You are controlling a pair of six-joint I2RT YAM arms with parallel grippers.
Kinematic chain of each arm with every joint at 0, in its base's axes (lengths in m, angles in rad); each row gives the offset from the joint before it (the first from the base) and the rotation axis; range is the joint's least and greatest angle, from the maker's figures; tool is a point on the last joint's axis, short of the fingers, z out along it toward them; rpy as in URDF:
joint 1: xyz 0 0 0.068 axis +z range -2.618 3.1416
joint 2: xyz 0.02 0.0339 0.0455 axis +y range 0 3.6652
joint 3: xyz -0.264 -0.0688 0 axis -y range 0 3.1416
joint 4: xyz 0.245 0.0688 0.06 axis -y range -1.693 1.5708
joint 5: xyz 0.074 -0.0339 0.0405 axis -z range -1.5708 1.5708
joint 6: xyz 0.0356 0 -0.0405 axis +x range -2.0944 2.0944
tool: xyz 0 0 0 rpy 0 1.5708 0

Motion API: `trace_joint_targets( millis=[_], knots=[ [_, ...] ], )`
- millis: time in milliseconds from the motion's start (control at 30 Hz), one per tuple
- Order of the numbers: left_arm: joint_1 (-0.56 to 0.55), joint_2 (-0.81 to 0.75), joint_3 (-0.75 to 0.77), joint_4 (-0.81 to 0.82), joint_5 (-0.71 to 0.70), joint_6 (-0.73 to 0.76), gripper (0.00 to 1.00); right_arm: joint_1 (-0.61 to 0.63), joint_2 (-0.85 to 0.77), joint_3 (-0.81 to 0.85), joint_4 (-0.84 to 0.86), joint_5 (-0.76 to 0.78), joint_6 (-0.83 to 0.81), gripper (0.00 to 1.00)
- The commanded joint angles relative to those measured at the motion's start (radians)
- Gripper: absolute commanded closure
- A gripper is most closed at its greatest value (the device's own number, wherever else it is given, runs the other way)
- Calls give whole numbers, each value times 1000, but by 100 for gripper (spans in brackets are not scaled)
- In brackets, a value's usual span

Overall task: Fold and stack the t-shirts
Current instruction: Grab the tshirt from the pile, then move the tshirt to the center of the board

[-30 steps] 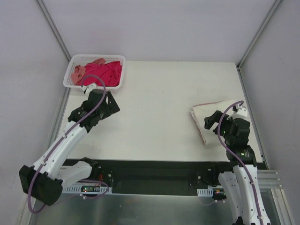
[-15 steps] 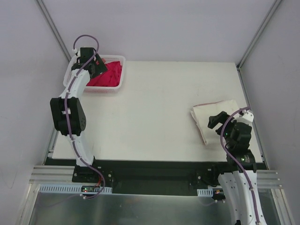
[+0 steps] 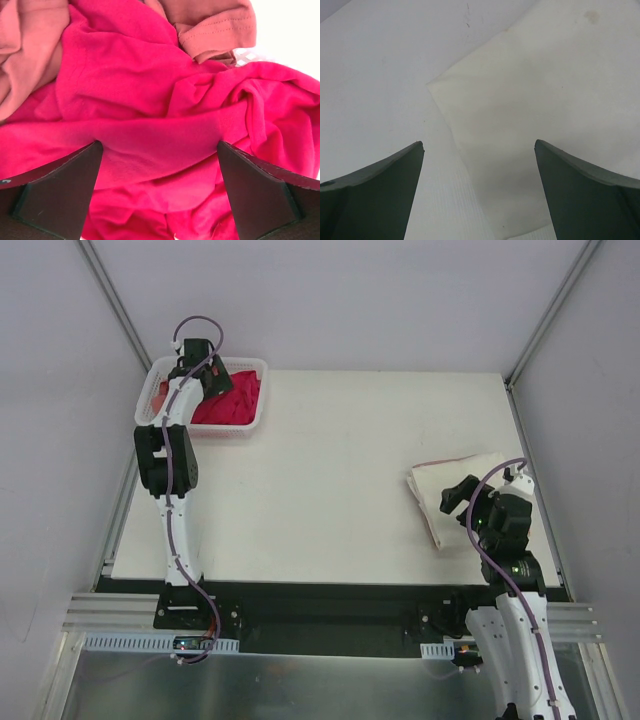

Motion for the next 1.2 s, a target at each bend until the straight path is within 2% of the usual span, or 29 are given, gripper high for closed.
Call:
trace_joint_targets(
  millis=[0,67,167,200,300,333,400,433,467,633,867,1167],
  knots=[
    [5,45,80,3,-12,32,1,6,2,13,40,-9,-11,3],
    [5,62,105,3,-18,35,1,6,5,12,39,-15,-9,3],
    [7,87,126,1,5,40,20,6,10,13,28,-26,-12,3],
    [7,79,125,0,16,35,34,5,10,15,27,-24,-12,3],
    [7,49,112,1,33,29,51,6,-2,12,24,-18,-12,3],
    [7,38,108,1,51,26,64,6,-6,10,27,-17,-11,3],
    [5,15,108,1,88,23,76,6,-1,6,30,-17,-8,3],
    [5,4,102,1,99,21,89,6,4,5,27,-18,-6,3],
    [5,-20,96,0,99,14,93,5,5,9,24,-18,-6,3],
    [4,-120,53,-2,89,7,95,5,-7,10,17,-35,-11,3],
    [2,-339,16,-2,69,18,94,5,-13,6,16,-43,-8,3],
    [-30,-552,69,0,160,38,92,5,5,15,-10,-14,2,3]
  ],
)
